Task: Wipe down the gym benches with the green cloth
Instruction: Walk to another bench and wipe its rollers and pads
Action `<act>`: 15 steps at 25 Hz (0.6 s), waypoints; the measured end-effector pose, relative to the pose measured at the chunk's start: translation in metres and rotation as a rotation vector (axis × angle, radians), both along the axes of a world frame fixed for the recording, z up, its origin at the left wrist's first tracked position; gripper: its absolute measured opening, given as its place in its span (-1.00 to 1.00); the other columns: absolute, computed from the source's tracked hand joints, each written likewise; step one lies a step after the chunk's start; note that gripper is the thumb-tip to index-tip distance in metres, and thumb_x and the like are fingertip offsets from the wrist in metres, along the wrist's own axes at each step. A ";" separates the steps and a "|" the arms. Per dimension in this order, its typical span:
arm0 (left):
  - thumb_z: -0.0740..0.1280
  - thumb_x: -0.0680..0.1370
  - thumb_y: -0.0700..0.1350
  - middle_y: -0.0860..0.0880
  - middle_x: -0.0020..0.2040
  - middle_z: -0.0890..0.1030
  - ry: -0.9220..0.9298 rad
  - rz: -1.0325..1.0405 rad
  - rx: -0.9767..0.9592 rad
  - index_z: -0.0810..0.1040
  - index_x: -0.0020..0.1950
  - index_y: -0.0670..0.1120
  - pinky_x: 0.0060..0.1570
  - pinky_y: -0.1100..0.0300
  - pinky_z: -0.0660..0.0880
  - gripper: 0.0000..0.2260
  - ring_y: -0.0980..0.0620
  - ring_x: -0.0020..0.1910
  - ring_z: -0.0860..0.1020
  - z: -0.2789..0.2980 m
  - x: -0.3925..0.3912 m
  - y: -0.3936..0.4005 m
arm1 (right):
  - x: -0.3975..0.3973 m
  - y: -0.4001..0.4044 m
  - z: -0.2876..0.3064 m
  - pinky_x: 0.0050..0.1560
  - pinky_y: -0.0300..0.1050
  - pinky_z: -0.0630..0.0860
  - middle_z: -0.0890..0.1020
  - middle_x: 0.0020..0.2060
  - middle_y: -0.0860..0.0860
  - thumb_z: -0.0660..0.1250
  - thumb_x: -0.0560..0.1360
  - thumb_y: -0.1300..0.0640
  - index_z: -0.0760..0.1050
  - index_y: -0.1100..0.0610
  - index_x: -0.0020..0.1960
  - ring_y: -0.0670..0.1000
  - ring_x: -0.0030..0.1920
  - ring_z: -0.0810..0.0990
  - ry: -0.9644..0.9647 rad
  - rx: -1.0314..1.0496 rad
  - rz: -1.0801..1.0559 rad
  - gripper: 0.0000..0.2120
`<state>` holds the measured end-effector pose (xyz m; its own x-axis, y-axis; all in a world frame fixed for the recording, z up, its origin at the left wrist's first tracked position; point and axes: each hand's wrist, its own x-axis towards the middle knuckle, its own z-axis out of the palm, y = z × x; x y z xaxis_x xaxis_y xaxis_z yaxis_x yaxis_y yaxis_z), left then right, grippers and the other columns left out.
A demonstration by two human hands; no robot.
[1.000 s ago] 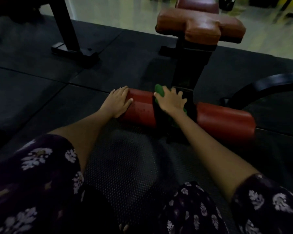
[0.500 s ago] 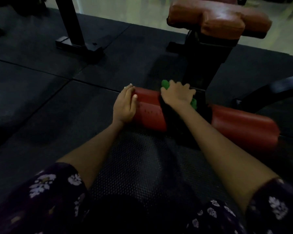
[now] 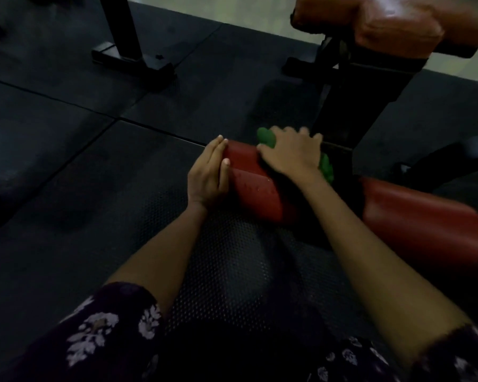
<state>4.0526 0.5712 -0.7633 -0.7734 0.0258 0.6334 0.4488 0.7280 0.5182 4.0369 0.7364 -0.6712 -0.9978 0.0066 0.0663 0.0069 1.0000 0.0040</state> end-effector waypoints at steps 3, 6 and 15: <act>0.03 0.59 -0.05 -0.23 0.31 0.48 0.006 -0.001 0.009 0.47 0.30 -0.28 0.24 0.14 0.40 -0.56 -0.13 0.26 0.49 -0.003 0.002 0.001 | 0.046 0.005 -0.007 0.13 0.08 0.25 0.49 0.26 0.01 0.06 0.46 -0.27 0.38 -0.04 0.35 0.18 0.19 0.41 0.182 0.034 0.282 -0.45; 0.04 0.59 -0.06 -0.22 0.31 0.48 0.010 -0.008 0.019 0.47 0.30 -0.28 0.24 0.13 0.41 -0.57 -0.12 0.26 0.49 -0.002 0.000 0.002 | 0.036 0.038 -0.001 0.20 0.10 0.24 0.50 0.26 0.02 0.11 0.48 -0.26 0.42 -0.06 0.32 0.18 0.23 0.38 0.084 -0.107 0.099 -0.50; 0.04 0.58 -0.04 -0.23 0.34 0.44 -0.067 -0.031 0.076 0.43 0.33 -0.28 0.32 0.25 0.28 -0.55 -0.10 0.31 0.43 -0.001 0.000 0.000 | 0.014 0.005 -0.001 0.17 0.07 0.23 0.48 0.28 -0.05 0.12 0.45 -0.24 0.41 -0.05 0.32 0.14 0.20 0.40 0.092 -0.065 0.363 -0.49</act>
